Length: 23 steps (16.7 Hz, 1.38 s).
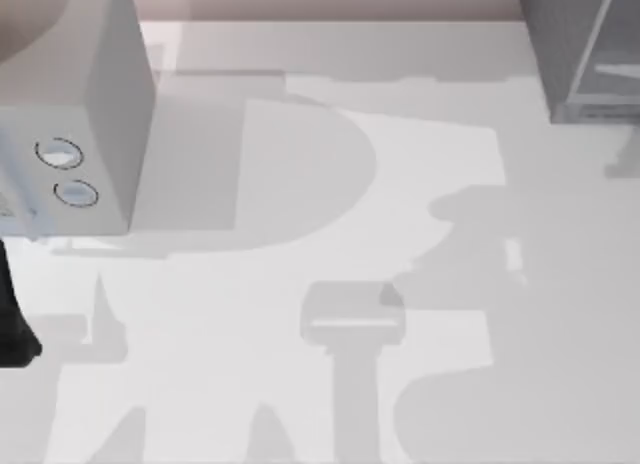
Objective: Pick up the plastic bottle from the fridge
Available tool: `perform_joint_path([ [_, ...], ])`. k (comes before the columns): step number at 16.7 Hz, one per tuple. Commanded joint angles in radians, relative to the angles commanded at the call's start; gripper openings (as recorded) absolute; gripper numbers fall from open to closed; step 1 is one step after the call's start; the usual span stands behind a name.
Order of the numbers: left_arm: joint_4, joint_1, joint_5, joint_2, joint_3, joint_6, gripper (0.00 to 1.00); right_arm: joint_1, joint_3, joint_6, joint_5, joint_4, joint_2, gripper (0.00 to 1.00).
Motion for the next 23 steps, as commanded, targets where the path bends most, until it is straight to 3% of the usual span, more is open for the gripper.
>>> perform_joint_path([
  [13,0.0,0.0,0.0,0.0,0.0,0.0,1.0,0.2,-0.532,-0.004,0.184,-0.686,-1.272,0.0],
  [17,0.0,0.0,0.0,0.0,0.0,0.0,1.0,0.243,-0.629,-0.007,0.223,-0.816,-1.47,0.0],
  [23,0.0,0.0,0.0,0.0,0.0,0.0,1.0,0.253,-0.648,-0.008,0.231,-0.843,-1.508,0.0],
])
